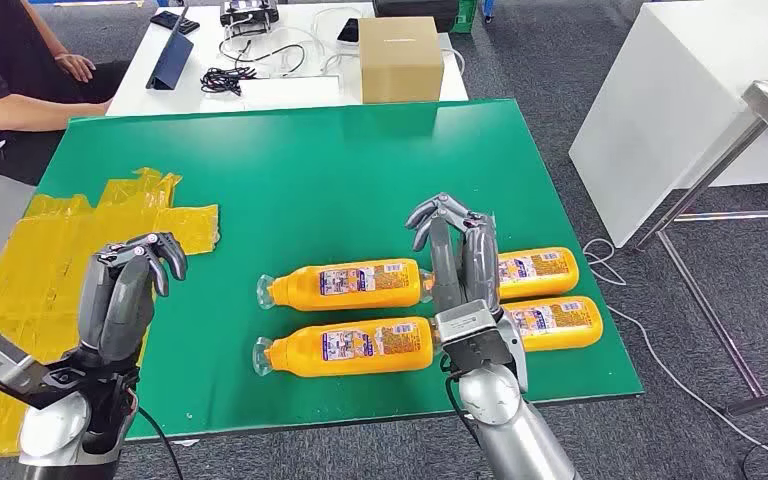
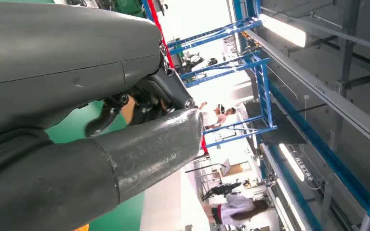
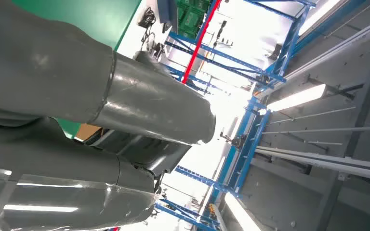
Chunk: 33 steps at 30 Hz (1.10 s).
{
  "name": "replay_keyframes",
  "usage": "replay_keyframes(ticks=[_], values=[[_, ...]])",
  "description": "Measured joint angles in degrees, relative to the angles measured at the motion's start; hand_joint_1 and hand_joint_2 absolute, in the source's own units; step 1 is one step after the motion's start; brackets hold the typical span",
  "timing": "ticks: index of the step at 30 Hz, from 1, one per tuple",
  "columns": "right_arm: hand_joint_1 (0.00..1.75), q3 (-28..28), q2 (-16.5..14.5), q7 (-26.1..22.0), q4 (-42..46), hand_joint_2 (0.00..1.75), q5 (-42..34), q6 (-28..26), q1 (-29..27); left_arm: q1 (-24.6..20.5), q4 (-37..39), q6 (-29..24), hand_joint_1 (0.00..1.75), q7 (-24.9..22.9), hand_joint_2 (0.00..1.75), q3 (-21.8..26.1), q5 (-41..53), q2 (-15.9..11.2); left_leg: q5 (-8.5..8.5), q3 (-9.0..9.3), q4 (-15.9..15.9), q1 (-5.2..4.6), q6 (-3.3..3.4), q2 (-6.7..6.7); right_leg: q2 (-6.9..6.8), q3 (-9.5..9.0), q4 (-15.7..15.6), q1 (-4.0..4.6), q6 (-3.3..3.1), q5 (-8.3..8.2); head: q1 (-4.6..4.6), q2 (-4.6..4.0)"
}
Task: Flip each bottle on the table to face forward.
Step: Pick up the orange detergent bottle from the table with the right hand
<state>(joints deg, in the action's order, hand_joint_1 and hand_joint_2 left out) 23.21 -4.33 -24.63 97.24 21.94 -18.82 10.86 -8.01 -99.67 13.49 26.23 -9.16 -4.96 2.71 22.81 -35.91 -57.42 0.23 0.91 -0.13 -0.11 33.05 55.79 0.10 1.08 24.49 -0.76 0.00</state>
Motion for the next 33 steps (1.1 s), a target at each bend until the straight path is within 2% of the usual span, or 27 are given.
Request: replay_keyframes(ticks=[2, 4, 6, 7, 9, 10, 11, 15, 19, 23, 29, 33], values=[[1.75, -0.02, 0.0, 0.17, 0.01, 0.0, -0.26, -0.01, -0.08, 0.06, 0.0, -0.38, 1.75, -0.21, 0.0, 0.01, 0.3, 0.03, 0.0, 0.01, 0.0, 0.0, 0.0, 0.0, 0.0, 0.0, 0.0, 0.0, 0.0, 0.0, 0.0, 0.0], [1.75, -0.56, 0.09, 0.46, 1.0, 0.0, -2.42, -0.08, -2.59, 1.92, -0.06, -4.19, 1.75, -0.04, 0.0, 0.27, 2.97, 0.99, 0.11, 0.21, 0.0, -0.01, 0.06, -0.03, -0.03, -0.18, -0.06, -0.03, 0.02, 0.07, -0.02, 0.0], [1.75, -2.01, 0.62, -2.62, 3.66, 0.0, -6.69, -0.13, -10.32, 7.49, -0.16, -11.93, 1.75, 3.63, 0.0, 0.65, 6.6, 2.94, 0.47, 0.62, 0.0, -0.05, 0.16, -0.12, -0.1, -0.66, -0.13, -0.08, 0.14, 0.37, -0.04, 0.0], [1.65, -2.97, 1.19, -5.6, 4.97, 0.0, -8.5, -0.04, -15.15, 10.97, -0.15, -15.11, 1.63, 6.47, 0.0, 0.7, 7.63, 3.82, 0.66, 0.74, 0.0, -0.08, 0.22, -0.15, -0.13, -0.85, -0.14, -0.11, 0.21, 0.53, -0.03, 0.0], [0.79, -4.69, 2.24, -10.03, 6.64, 0.0, -10.0, 0.5, -22.39, 16.2, -0.01, -17.63, 0.75, 10.16, 0.0, 0.57, 8.11, 4.62, 0.84, 0.7, 0.0, -0.17, 0.26, -0.14, -0.12, -0.84, -0.14, -0.15, 0.27, 0.69, -0.02, 0.0], [0.35, -5.29, 2.59, -10.51, 7.23, 0.0, -9.72, 0.79, -24.27, 17.46, 0.0, -17.61, 0.32, 10.5, 0.0, 0.41, 8.22, 4.79, 0.88, 0.66, 0.0, -0.2, 0.27, -0.11, -0.11, -0.78, -0.15, -0.16, 0.27, 0.69, -0.01, 0.0], [0.01, -5.71, 2.69, -10.14, 7.84, 0.0, -9.14, 1.02, -25.45, 18.25, -0.04, -17.45, 0.0, 10.08, 0.0, 0.27, 8.35, 4.89, 0.93, 0.68, 0.01, -0.22, 0.28, -0.09, -0.1, -0.77, -0.16, -0.18, 0.27, 0.69, -0.01, 0.0], [0.0, -6.43, 2.87, -7.33, 9.09, 0.0, -6.52, 1.09, -27.6, 20.08, -0.17, -16.87, 0.0, 7.39, 0.0, 0.02, 9.32, 5.26, 1.0, 0.86, 0.02, -0.22, 0.28, -0.06, -0.09, -0.89, -0.19, -0.18, 0.26, 0.71, -0.01, 0.0], [0.0, -6.46, 3.46, -2.38, 9.22, 0.0, -0.87, 0.12, -28.09, 20.78, -0.15, -16.58, 0.0, 6.13, 0.0, 0.01, 9.96, 5.22, 0.88, 0.91, 0.03, -0.21, 0.31, -0.07, -0.09, -0.95, -0.18, -0.18, 0.25, 0.68, -0.01, 0.0], [0.0, -6.13, 4.27, 0.43, 9.2, 1.75, 2.09, -0.52, -28.18, 20.98, -0.06, -16.56, 0.0, 6.0, 0.0, 0.03, 10.08, 5.13, 0.82, 0.98, 0.03, -0.2, 0.32, -0.07, -0.1, -1.05, -0.18, -0.18, 0.24, 0.66, -0.01, 0.0], [0.0, -4.36, 5.81, 7.04, 8.52, 1.75, 8.29, -1.33, -27.48, 21.01, 0.08, -15.01, 0.0, 6.0, 0.0, 0.07, 9.55, 5.03, 0.82, 1.0, 0.03, -0.21, 0.33, -0.07, -0.1, -1.1, -0.18, -0.18, 0.25, 0.65, -0.02, 0.0], [0.0, -2.48, 7.26, 14.6, 5.07, 1.75, 17.21, -0.68, -24.28, 20.5, 0.61, -12.48, 0.0, 5.58, 0.0, 0.07, 9.17, 4.9, 0.81, 1.02, 0.02, -0.22, 0.34, -0.06, -0.09, -1.09, -0.18, -0.18, 0.26, 0.64, -0.02, 0.0]])
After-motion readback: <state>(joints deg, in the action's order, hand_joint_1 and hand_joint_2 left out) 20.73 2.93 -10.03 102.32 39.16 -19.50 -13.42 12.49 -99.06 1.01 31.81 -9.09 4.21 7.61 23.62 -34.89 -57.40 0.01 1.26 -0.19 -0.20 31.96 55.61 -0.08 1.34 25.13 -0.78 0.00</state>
